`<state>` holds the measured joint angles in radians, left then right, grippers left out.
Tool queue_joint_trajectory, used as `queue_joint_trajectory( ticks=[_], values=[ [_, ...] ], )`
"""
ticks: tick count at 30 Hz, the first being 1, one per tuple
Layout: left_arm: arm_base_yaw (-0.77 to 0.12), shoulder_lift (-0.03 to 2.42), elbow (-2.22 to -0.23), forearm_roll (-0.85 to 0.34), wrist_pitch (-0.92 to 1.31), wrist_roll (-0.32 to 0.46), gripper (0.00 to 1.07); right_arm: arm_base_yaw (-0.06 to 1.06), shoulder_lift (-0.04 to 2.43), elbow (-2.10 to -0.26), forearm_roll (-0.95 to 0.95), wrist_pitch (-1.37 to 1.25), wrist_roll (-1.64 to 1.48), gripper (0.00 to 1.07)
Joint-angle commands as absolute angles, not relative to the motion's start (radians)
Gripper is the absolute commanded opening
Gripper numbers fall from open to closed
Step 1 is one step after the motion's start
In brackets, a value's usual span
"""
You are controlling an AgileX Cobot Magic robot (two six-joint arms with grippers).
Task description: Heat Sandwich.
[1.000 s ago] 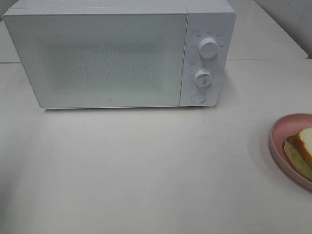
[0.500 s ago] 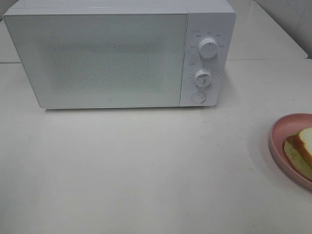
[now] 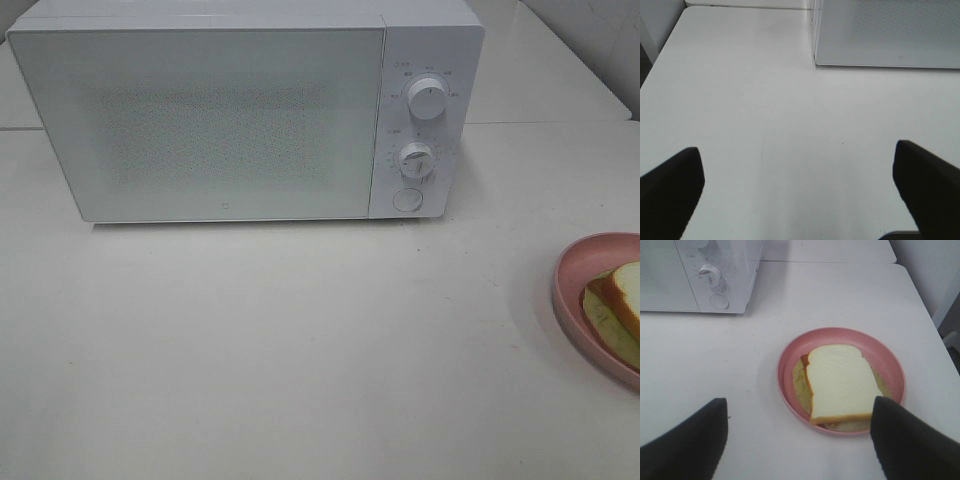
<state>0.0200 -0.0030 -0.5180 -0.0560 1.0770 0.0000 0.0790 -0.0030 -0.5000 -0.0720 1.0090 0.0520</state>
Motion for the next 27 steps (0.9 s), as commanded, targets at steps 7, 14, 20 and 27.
queue_joint_trajectory(
  ticks=[7, 14, 20, 27],
  values=[
    [0.023, -0.031, -0.516, -0.069, 1.065, 0.0, 0.98, 0.071, -0.024, -0.498, -0.07, 0.999, 0.04, 0.76],
    [0.023, -0.03, -0.516, -0.069, 1.065, 0.0, 0.98, 0.071, -0.024, -0.498, -0.07, 0.999, 0.04, 0.76],
    [0.023, -0.03, -0.516, -0.069, 1.065, 0.0, 0.98, 0.071, -0.024, -0.498, -0.07, 0.999, 0.04, 0.76],
    [0.023, -0.03, -0.516, -0.069, 1.065, 0.0, 0.98, 0.071, -0.024, -0.498, -0.07, 0.999, 0.04, 0.76]
  ],
)
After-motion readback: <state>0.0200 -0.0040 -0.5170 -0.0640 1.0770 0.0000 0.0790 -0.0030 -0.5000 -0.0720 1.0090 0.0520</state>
